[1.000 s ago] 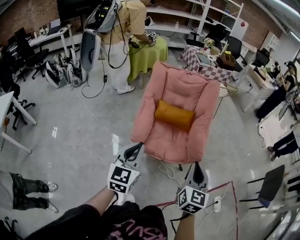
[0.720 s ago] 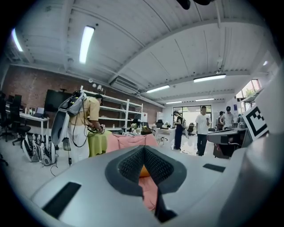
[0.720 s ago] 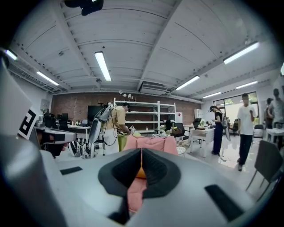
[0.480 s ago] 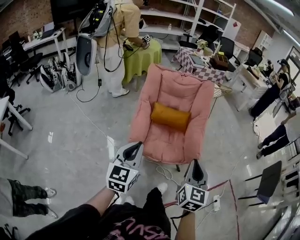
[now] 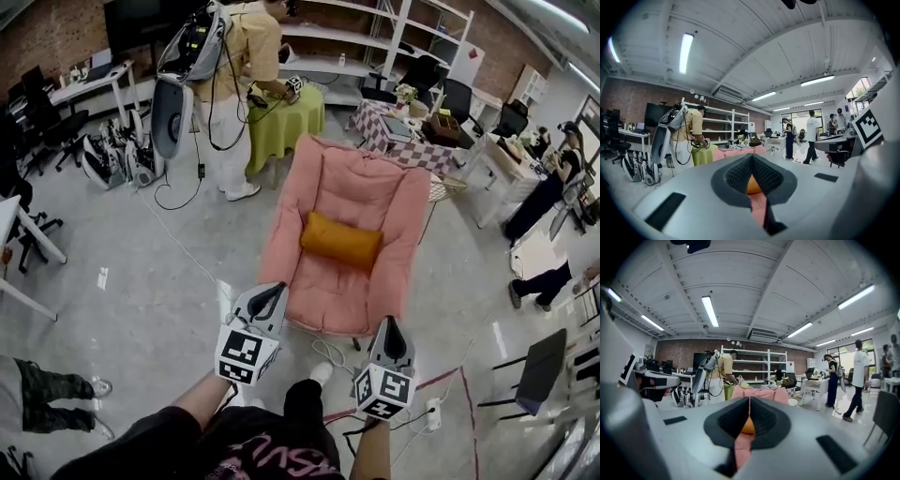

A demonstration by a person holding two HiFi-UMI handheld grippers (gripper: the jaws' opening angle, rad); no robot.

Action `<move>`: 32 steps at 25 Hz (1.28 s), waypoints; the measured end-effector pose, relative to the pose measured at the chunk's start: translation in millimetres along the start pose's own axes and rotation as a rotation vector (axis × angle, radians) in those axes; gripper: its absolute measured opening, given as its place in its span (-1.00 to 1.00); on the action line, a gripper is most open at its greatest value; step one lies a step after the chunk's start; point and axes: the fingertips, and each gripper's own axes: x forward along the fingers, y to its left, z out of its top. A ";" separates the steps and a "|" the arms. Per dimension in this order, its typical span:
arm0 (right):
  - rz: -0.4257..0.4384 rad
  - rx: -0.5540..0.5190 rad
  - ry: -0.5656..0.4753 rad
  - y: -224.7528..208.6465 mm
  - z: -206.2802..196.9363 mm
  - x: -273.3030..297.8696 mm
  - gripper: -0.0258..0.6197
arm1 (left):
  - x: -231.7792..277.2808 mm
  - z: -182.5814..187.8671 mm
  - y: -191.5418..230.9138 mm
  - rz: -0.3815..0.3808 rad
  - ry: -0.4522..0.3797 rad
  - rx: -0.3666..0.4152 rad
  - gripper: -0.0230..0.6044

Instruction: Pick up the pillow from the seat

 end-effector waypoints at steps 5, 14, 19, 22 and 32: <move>0.014 0.007 0.009 -10.0 -1.3 18.2 -0.85 | 18.7 -1.5 1.5 0.014 0.011 -0.020 -0.90; 0.022 0.026 0.023 -37.7 -9.4 56.1 -0.85 | 62.0 -9.3 -0.9 0.026 0.035 -0.021 -0.90; 0.032 0.036 0.032 -52.2 -16.2 85.5 -0.85 | 92.2 -16.9 0.1 0.035 0.049 -0.026 -0.90; 0.040 0.044 0.045 -59.6 -20.6 104.7 -0.85 | 110.5 -21.9 1.8 0.040 0.061 -0.023 -0.90; 0.065 0.093 0.099 -97.1 -42.4 176.6 -0.85 | 184.0 -43.9 6.2 0.072 0.116 -0.028 -0.90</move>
